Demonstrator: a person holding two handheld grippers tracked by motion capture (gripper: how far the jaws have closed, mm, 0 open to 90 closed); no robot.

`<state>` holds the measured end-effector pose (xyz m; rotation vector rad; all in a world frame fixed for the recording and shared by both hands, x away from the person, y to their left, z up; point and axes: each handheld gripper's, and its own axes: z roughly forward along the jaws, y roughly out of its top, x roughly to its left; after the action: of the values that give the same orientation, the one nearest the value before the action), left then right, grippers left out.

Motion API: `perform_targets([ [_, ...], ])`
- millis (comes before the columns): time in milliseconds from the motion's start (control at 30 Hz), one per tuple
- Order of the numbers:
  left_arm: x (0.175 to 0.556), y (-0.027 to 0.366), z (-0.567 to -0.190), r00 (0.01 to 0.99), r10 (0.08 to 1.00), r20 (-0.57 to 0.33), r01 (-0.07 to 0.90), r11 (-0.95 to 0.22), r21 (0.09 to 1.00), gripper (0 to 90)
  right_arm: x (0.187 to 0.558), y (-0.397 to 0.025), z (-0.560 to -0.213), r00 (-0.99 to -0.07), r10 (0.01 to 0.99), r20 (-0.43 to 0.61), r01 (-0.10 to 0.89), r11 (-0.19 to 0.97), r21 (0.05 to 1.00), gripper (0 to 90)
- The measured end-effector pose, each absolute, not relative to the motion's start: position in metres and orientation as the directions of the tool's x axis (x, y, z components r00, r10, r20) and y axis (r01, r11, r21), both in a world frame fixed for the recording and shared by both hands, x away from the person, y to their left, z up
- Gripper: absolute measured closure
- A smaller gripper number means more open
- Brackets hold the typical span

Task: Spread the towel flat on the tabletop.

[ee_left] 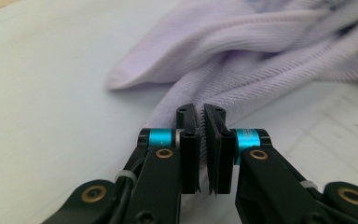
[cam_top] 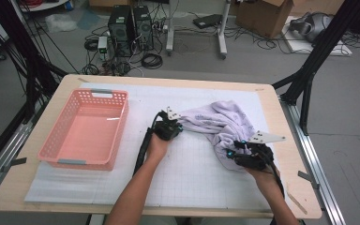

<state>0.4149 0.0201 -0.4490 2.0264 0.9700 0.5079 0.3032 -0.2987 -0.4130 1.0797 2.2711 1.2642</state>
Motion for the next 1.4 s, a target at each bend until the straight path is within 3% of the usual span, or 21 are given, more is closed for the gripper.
perform_targets([
  [100, 0.419, 0.033, -0.447, 0.577, 0.817, -0.010, 0.465, -0.319, 0.826, 84.7, 0.308, -0.285, -0.422, -0.672, 0.738, 0.066, 0.479, 0.364, 0.799, 48.3],
  [200, 0.423, 0.041, -0.447, 0.544, 0.839, -0.026, 0.472, -0.281, 0.836, 84.7, 0.310, -0.272, -0.428, -0.658, 0.753, 0.012, 0.499, 0.424, 0.755, 59.0],
  [300, 0.425, 0.047, -0.447, 0.514, 0.858, -0.027, 0.480, -0.261, 0.838, 84.7, 0.306, -0.267, -0.427, -0.685, 0.729, -0.026, 0.472, 0.470, 0.746, 77.3],
  [400, 0.428, 0.055, -0.444, 0.490, 0.871, -0.027, 0.486, -0.248, 0.838, 84.7, 0.298, -0.273, -0.422, -0.742, 0.670, 0.023, 0.453, 0.477, 0.753, 79.9],
  [633, 0.430, 0.069, -0.442, 0.479, 0.877, -0.050, 0.504, -0.228, 0.833, 84.1, 0.268, -0.296, -0.417, -0.857, 0.508, 0.085, 0.383, 0.518, 0.765, 78.3],
  [700, 0.429, 0.068, -0.441, 0.489, 0.869, -0.068, 0.515, -0.225, 0.827, 82.1, 0.265, -0.301, -0.415, -0.866, 0.489, 0.106, 0.377, 0.499, 0.780, 74.6],
  [733, 0.428, 0.067, -0.440, 0.487, 0.869, -0.083, 0.520, -0.212, 0.828, 76.2, 0.265, -0.304, -0.412, -0.865, 0.490, 0.111, 0.373, 0.479, 0.795, 68.0],
  [900, 0.415, 0.063, -0.430, 0.552, 0.826, -0.115, 0.502, -0.219, 0.837, 54.7, 0.265, -0.323, -0.395, -0.810, 0.579, 0.095, 0.354, 0.352, 0.866, 61.8],
  [1133, 0.385, 0.042, -0.418, 0.733, 0.673, -0.103, 0.410, -0.317, 0.855, 52.7, 0.279, -0.346, -0.403, -0.667, 0.742, 0.072, 0.412, 0.287, 0.865, 57.3],
  [1400, 0.365, 0.017, -0.427, 0.849, 0.506, -0.150, 0.378, -0.385, 0.842, 51.5, 0.300, -0.331, -0.411, -0.661, 0.744, 0.098, 0.452, 0.292, 0.843, 51.9],
])
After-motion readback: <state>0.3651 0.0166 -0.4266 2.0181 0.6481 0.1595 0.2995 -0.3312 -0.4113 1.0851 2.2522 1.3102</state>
